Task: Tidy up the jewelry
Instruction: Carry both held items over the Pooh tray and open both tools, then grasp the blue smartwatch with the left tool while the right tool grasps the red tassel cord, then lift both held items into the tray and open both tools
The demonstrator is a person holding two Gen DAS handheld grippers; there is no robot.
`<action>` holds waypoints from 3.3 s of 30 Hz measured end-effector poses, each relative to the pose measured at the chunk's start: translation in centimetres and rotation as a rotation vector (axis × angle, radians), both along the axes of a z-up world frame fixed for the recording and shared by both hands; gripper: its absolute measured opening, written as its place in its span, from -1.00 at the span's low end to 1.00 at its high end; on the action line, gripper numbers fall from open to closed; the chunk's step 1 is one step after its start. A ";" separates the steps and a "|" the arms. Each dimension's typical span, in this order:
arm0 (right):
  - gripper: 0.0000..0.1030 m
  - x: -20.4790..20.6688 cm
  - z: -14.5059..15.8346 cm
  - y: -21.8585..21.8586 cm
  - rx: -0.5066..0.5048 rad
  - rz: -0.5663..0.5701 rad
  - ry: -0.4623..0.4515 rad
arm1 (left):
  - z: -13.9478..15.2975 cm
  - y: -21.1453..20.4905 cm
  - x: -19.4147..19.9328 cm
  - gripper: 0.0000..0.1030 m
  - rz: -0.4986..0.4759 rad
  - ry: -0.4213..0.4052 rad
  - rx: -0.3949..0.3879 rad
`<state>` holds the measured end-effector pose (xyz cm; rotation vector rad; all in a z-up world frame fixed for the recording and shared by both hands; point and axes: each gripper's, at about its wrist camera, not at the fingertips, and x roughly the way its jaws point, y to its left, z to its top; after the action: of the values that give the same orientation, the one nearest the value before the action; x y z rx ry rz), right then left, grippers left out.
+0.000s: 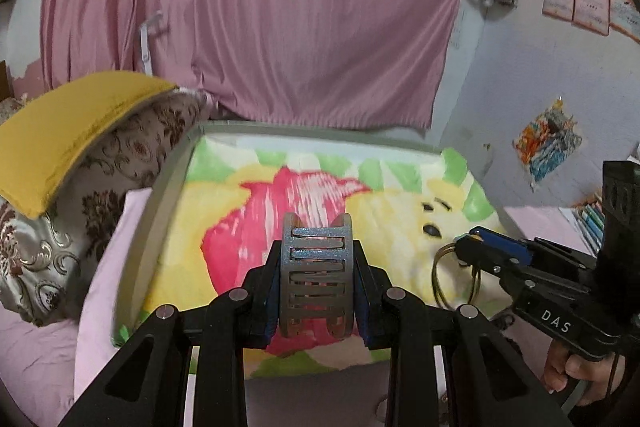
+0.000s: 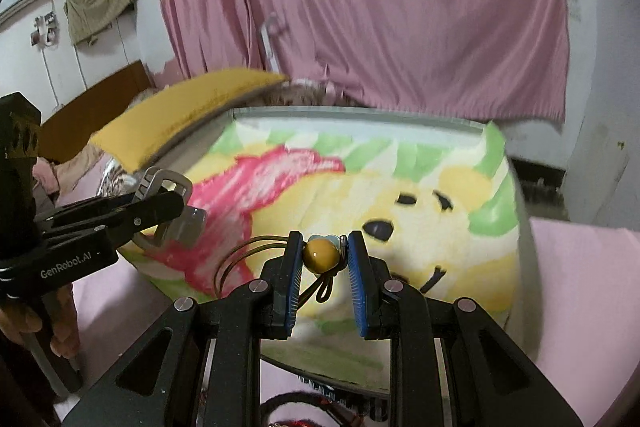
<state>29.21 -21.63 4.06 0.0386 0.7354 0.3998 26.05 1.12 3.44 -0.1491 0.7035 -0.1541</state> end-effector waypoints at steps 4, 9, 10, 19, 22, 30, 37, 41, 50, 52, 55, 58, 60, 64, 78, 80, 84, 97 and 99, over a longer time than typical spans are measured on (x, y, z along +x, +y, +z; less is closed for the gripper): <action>-0.61 0.2 -0.8 0.2 -0.014 0.001 0.029 | -0.7 -0.2 0.3 -0.45 -0.012 0.040 0.010; -0.59 0.5 -1.2 0.1 -0.005 0.000 0.062 | -0.9 0.1 0.5 -0.45 -0.020 0.060 -0.002; -0.58 0.5 -1.2 0.0 0.003 0.001 0.066 | -1.0 0.2 0.5 -0.45 -0.020 0.065 -0.008; -0.13 -2.5 1.1 -1.0 0.022 -0.026 -0.069 | -0.1 0.9 -1.6 0.21 0.011 -0.006 -0.054; 0.25 -4.4 2.3 -1.4 0.029 -0.040 -0.151 | 0.7 1.0 -3.0 0.21 0.016 -0.048 -0.058; 0.94 -10.2 4.4 -2.3 -0.017 -0.059 -0.325 | 2.4 0.8 -8.4 0.94 0.015 -0.231 -0.014; 0.95 -13.6 4.8 -3.0 -0.092 -0.024 -0.355 | 2.4 0.1 -11.2 0.97 -0.055 -0.242 0.021; 0.95 -14.6 4.5 -3.5 -0.127 0.002 -0.316 | 1.9 -0.4 -12.1 0.97 -0.089 -0.210 0.043; 0.95 -13.9 2.0 -4.9 -0.100 0.064 -0.105 | -0.2 -1.3 -12.1 0.97 -0.148 -0.054 0.045; 0.95 -13.5 1.4 -5.4 -0.075 0.068 -0.053 | -0.7 -1.3 -12.0 0.97 -0.162 -0.015 0.026; 0.94 -13.0 0.4 -5.5 -0.060 0.071 0.003 | -1.4 -1.3 -11.6 0.97 -0.176 0.041 0.001; 0.90 -12.8 -0.3 -5.5 -0.060 0.077 0.049 | -1.9 -1.2 -11.3 0.80 -0.194 0.084 -0.036; 0.70 -12.6 -0.6 -5.2 -0.064 0.094 0.064 | -2.3 -1.1 -10.9 0.63 -0.202 0.113 -0.055; 0.31 -12.2 -1.0 -4.4 -0.088 0.125 0.101 | -2.8 -1.2 -10.2 0.31 -0.215 0.153 -0.089; -0.64 -11.2 -1.2 -2.6 -0.205 0.182 0.115 | -3.2 -2.2 -9.0 -0.61 -0.235 0.232 -0.102; -0.79 -11.4 -1.2 -2.9 -0.204 0.189 0.123 | -3.2 -2.3 -9.0 -0.76 -0.234 0.233 -0.091; -0.87 -12.0 -1.1 -3.5 -0.211 0.180 0.135 | -3.1 -2.4 -9.3 -0.87 -0.229 0.226 -0.075; -0.88 -15.7 1.2 -6.9 -0.227 0.087 0.037 | -1.9 -2.3 -10.5 -0.88 -0.191 0.147 -0.063; -0.88 -16.3 1.9 -7.1 -0.228 0.078 -0.005 | -1.5 -2.4 -10.7 -0.88 -0.191 0.127 -0.065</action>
<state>12.93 -28.68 5.93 -0.2055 0.7749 0.3878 15.33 -1.31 1.99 -0.1543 0.8401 -0.3527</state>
